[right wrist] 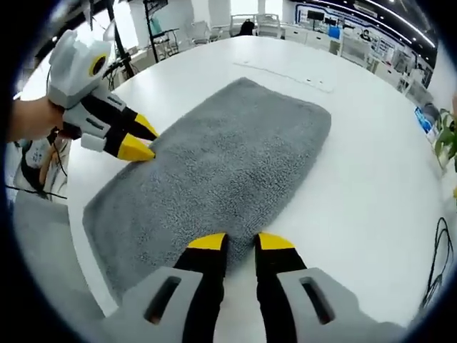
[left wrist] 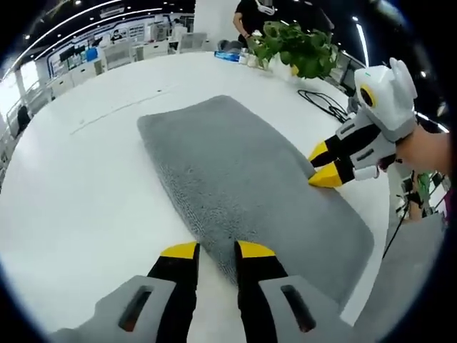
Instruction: Fold the towel on the table until its edges align and the towel forms a compact rectangular stack.
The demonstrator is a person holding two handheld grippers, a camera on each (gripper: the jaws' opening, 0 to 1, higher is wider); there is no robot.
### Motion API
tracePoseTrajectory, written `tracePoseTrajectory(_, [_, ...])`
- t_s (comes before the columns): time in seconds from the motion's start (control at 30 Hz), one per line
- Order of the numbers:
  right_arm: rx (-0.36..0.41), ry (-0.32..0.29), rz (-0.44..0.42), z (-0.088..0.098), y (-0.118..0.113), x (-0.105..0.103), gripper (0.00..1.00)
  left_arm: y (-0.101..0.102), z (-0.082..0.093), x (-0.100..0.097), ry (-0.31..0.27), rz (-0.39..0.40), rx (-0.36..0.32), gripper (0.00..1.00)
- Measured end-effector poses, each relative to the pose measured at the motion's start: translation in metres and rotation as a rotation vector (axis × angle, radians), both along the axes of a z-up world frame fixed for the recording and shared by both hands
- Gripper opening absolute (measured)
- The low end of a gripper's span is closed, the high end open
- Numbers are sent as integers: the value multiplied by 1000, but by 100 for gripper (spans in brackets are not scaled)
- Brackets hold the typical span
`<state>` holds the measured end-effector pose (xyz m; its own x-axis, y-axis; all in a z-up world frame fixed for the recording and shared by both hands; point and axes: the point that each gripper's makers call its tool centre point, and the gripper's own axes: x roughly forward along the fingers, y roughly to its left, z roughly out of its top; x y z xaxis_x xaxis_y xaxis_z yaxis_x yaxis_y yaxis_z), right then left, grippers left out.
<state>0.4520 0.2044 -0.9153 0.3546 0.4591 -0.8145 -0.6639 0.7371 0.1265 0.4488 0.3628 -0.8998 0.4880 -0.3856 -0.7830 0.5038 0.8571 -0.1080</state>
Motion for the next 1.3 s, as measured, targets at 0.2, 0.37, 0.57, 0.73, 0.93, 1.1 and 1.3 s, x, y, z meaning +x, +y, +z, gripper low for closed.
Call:
tracePoseTrajectory(0.2, [29,-55,61,13,8,-4,22,2,20,-3,-57,-22,20,25])
tracePoseTrajectory(0.37, [86,-107,78,31,15,-7,23,13,30,-14,-80,-21,62,24])
tracePoseTrajectory(0.57, [105,-151,105,49,14,-9,25,17,43,-17,-107,-34,63,24])
tracePoseTrajectory(0.73, [76,-227,161,63,4,-15,27,12,54,-21,-124,-92,46,24])
tracePoseTrajectory(0.93, [44,-256,247,81,5,-40,27,6,62,-26,-142,-163,18,24])
tracePoseTrajectory(1.1, [30,-262,264,88,5,-58,27,4,69,-25,-171,-197,10,24])
tracePoseTrajectory(1.3, [-10,-255,302,82,4,-77,29,0,76,-39,-189,-240,11,24])
